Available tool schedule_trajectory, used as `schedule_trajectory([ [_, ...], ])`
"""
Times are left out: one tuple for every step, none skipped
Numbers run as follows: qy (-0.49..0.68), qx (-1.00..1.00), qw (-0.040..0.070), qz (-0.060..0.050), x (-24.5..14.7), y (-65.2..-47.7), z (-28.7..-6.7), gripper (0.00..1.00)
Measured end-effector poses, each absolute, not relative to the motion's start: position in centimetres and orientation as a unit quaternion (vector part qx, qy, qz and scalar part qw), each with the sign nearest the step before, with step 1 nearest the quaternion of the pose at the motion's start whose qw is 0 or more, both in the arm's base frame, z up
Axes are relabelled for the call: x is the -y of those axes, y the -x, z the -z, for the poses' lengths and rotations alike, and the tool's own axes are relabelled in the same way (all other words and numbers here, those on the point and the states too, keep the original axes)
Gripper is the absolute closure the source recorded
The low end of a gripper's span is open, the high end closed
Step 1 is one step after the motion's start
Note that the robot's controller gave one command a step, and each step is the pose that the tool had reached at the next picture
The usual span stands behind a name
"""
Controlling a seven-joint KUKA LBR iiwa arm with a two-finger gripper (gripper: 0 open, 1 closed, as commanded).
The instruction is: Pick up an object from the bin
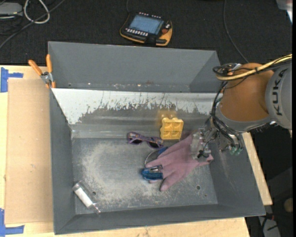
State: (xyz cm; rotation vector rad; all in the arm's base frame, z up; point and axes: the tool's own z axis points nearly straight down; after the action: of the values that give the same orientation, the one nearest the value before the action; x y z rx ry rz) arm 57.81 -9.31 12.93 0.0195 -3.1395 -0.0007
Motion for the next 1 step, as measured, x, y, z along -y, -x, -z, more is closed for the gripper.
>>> schedule_trajectory([
  [0.002,1.000,0.003,0.001,11.53,-58.21,-6.95,0.00],
])
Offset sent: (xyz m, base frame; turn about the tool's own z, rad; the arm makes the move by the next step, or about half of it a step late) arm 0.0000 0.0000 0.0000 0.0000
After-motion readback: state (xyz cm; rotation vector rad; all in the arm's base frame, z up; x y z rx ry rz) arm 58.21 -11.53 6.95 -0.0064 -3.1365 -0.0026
